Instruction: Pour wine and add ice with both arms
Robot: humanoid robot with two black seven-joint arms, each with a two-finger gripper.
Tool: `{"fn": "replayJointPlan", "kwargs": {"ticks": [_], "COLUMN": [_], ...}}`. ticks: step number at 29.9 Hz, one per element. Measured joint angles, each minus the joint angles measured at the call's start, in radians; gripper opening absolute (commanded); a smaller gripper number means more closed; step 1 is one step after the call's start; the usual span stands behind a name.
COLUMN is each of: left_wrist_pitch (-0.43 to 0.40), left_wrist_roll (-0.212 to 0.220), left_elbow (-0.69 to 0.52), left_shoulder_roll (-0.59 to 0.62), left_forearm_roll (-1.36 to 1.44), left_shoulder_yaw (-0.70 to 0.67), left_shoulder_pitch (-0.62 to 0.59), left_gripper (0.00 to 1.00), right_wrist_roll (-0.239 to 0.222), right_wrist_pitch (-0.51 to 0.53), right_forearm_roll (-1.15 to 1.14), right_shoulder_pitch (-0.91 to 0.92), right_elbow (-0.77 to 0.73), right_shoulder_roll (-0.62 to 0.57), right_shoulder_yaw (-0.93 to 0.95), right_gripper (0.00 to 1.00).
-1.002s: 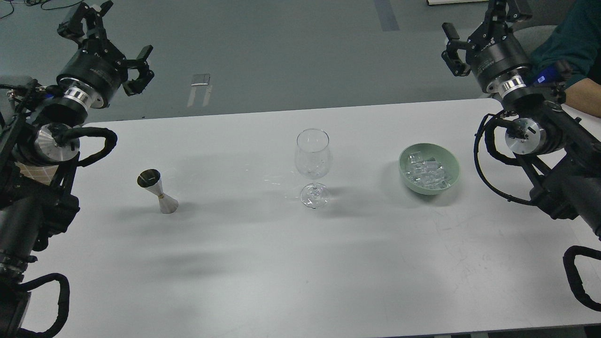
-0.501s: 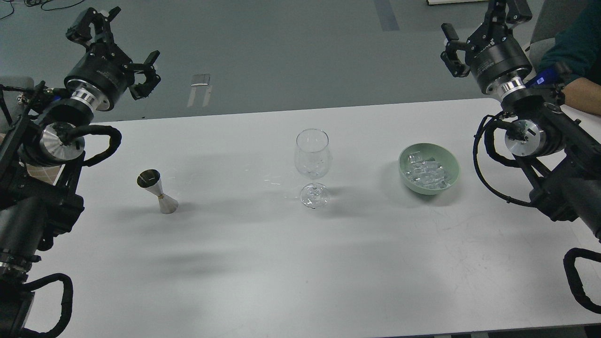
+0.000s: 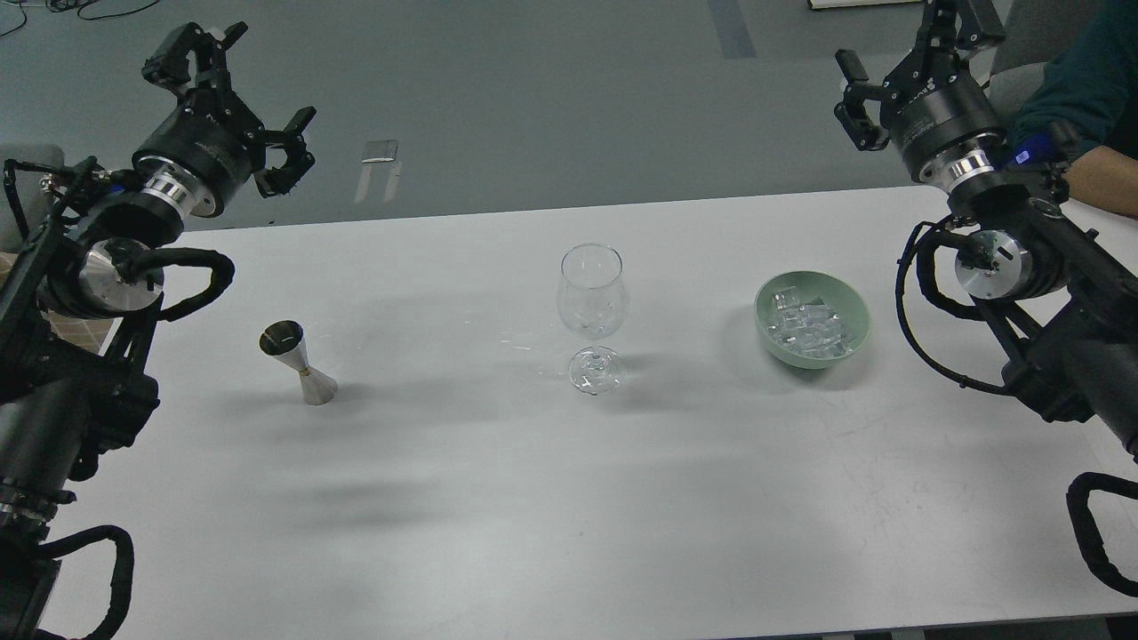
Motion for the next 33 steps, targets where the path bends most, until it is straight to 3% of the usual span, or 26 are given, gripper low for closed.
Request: {"fn": "replayJointPlan", "kwargs": {"ticks": [8, 13, 16, 22, 30, 33], "left_wrist_pitch": [0.011, 0.059, 0.135, 0.26, 0.517, 0.554], "left_wrist_roll": [0.014, 0.126, 0.179, 0.215, 0.279, 0.293], "left_elbow": [-0.085, -0.189, -0.284, -0.469, -0.722, -0.767], "left_shoulder_roll": [-0.001, 0.026, 0.033, 0.036, -0.032, -0.081], "left_forearm_roll": [0.044, 0.012, -0.062, -0.154, -0.245, -0.251], "left_shoulder_yaw": [0.009, -0.03, -0.085, -0.213, -0.406, -0.473], "left_shoulder_pitch": [0.018, 0.035, 0.095, 0.244, 0.474, 0.557], "left_gripper": [0.98, 0.97, 0.97, 0.96, 0.96, 0.96], "right_wrist_roll": [-0.001, -0.001, -0.001, -0.001, -0.003, -0.003], "right_wrist_pitch": [0.001, 0.0, 0.0, -0.001, 0.0, 0.001], "right_forearm_roll": [0.0, -0.001, -0.001, 0.0, 0.001, 0.001], "right_shoulder_pitch": [0.001, -0.001, -0.002, -0.006, -0.018, -0.021], "right_elbow": [0.009, 0.02, 0.023, 0.027, 0.028, 0.028], "right_shoulder_roll": [-0.007, -0.013, -0.017, -0.018, -0.018, -0.018], "right_shoulder_yaw": [0.0, -0.001, -0.001, -0.003, -0.003, -0.003], "right_gripper": [1.0, 1.0, 1.0, 1.0, 1.0, 1.0]}}
